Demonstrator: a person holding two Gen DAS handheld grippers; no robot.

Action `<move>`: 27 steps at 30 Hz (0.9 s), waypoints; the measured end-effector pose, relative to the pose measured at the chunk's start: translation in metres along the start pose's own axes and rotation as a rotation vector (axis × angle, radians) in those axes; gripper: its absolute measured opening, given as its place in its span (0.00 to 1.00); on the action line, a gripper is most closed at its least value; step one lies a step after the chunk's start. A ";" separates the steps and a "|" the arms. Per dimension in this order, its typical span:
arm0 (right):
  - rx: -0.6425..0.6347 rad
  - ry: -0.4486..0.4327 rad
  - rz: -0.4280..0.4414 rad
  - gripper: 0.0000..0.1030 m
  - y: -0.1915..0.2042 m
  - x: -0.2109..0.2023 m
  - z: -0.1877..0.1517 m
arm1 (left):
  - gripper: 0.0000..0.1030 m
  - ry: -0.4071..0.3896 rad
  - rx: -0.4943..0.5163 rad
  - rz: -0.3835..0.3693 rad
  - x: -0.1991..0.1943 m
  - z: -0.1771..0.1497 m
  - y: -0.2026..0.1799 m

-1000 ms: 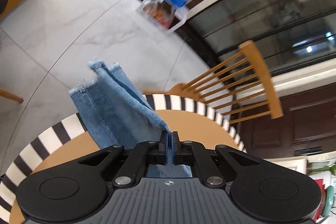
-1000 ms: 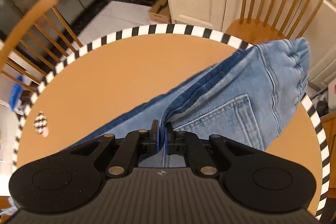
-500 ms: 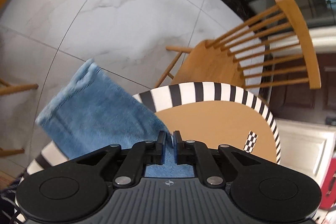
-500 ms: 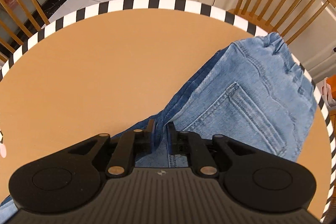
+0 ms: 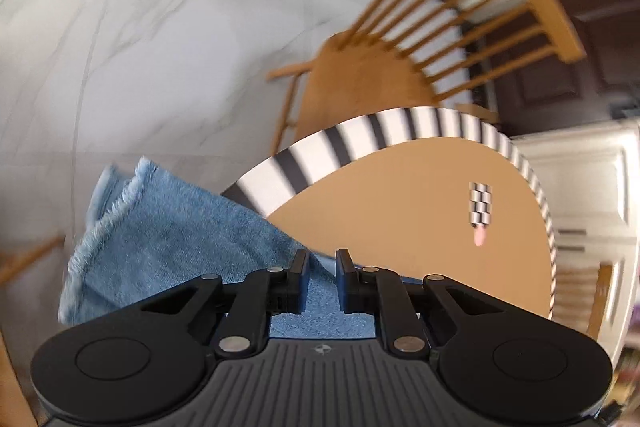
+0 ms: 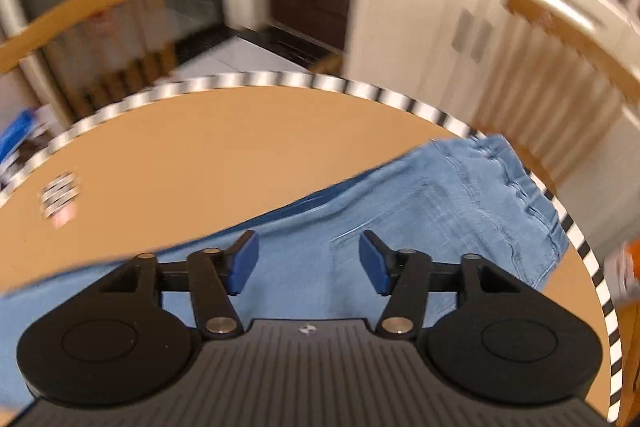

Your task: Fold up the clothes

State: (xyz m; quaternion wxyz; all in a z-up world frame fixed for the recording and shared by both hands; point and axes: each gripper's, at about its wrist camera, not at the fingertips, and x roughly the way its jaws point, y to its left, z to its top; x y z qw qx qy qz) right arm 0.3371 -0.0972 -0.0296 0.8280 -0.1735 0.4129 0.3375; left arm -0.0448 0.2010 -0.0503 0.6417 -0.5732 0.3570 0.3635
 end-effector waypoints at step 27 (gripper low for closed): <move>0.202 -0.094 0.395 0.66 0.032 -0.103 -0.123 | 0.01 -0.090 -0.032 -0.095 -0.072 -0.047 0.010</move>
